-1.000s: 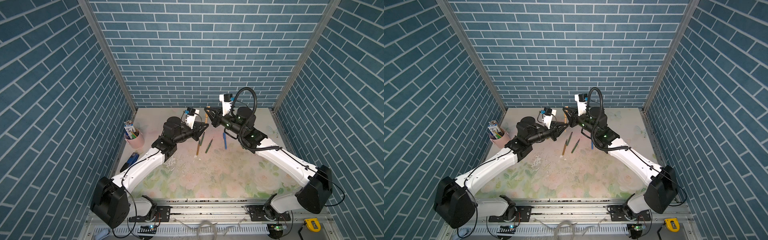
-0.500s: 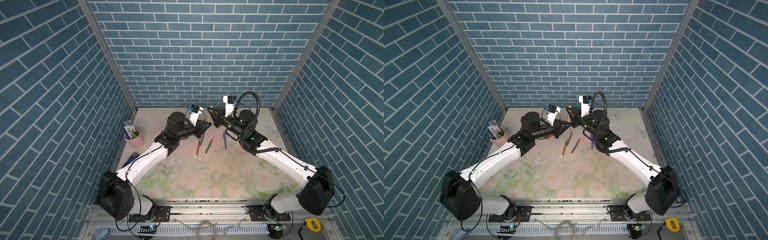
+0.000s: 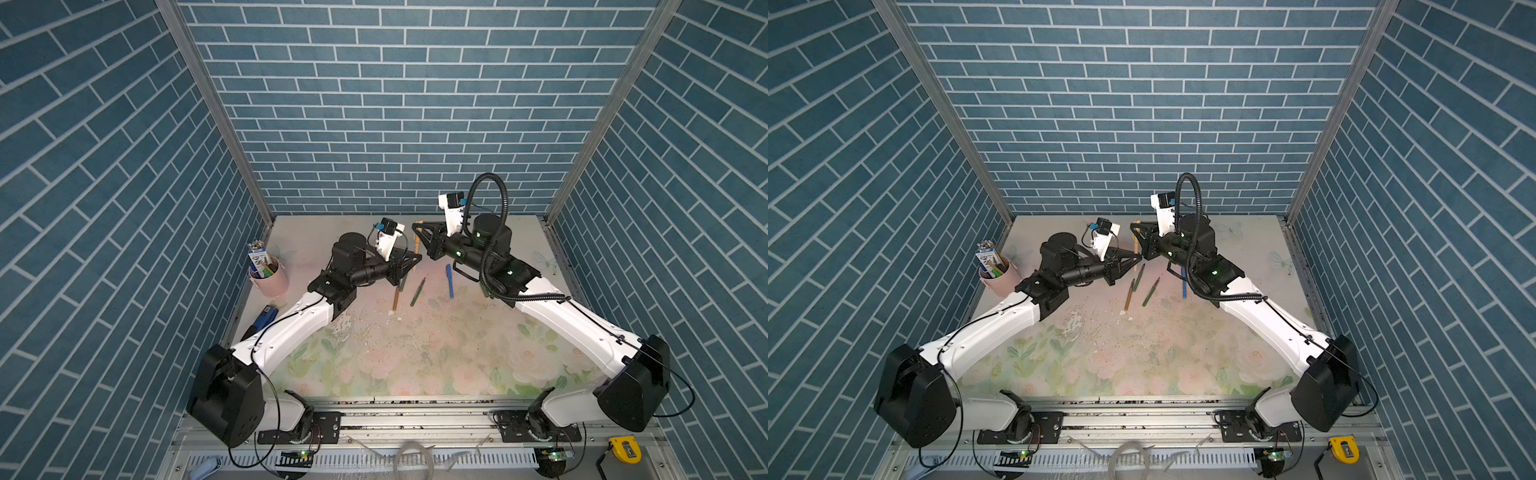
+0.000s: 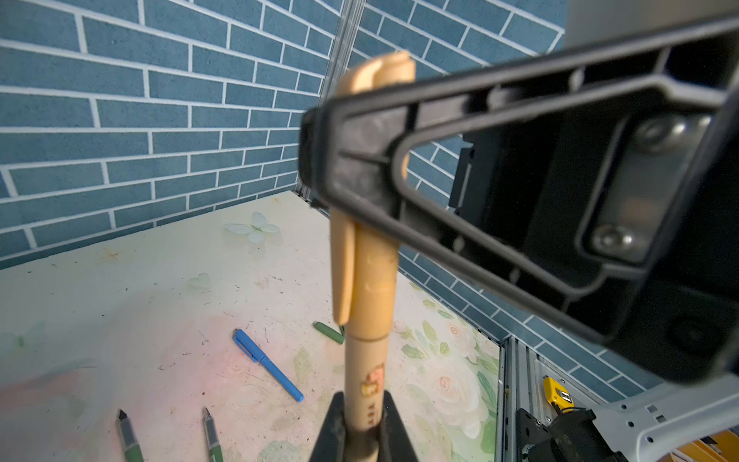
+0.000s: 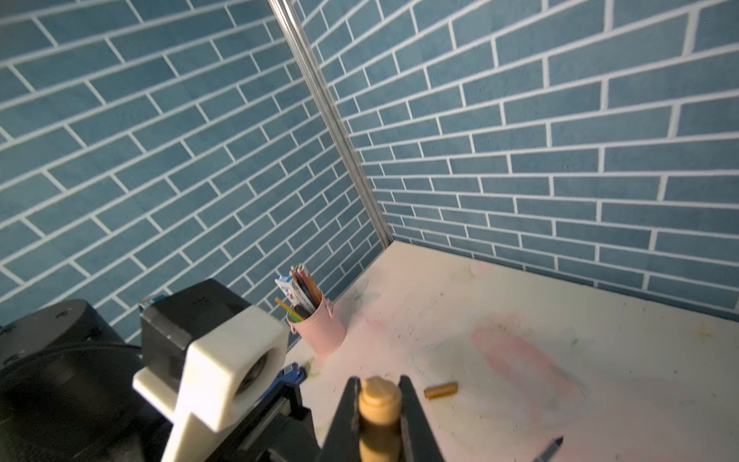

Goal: Insert pens into pen caps
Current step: Put on the pen cap to the pen, then place the pen at the center of the table.

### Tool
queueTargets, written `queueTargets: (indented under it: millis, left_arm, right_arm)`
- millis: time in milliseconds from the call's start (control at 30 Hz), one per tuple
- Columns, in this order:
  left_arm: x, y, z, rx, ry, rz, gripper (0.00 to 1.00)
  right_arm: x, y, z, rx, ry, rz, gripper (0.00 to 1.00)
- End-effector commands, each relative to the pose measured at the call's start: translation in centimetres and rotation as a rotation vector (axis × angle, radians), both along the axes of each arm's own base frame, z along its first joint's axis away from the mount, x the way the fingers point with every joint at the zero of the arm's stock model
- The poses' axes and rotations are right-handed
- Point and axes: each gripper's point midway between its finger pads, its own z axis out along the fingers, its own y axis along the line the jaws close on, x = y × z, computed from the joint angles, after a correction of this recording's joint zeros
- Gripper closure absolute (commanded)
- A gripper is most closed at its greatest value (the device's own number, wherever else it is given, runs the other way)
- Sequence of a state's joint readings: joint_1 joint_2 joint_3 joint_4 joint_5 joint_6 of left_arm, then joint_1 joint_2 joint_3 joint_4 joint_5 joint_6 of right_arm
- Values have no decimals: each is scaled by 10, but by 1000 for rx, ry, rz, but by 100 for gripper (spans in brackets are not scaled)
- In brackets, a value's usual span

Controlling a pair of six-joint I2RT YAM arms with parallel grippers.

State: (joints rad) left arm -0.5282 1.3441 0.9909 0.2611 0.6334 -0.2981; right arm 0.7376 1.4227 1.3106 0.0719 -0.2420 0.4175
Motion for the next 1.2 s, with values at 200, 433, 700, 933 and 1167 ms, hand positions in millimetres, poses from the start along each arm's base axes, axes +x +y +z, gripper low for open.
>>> queueTargets:
  millis: [200, 433, 700, 933, 1167]
  left_arm:
    - [11, 12, 43, -91, -134, 69, 100]
    - [0, 8, 37, -92, -132, 29, 100]
    - [-13, 7, 40, -120, -136, -5, 100]
    - [-16, 4, 38, -128, -127, -25, 100]
    - [-14, 7, 38, -146, -113, 4, 72]
  right_arm:
    - [-48, 15, -44, -168, 202, 195, 66]
    - [-45, 12, -34, -154, 161, 173, 67]
    - [-39, 20, -30, -138, 148, 179, 76]
    - [-32, 24, -30, -136, 139, 167, 81]
    - [-34, 22, -23, -109, 133, 162, 96]
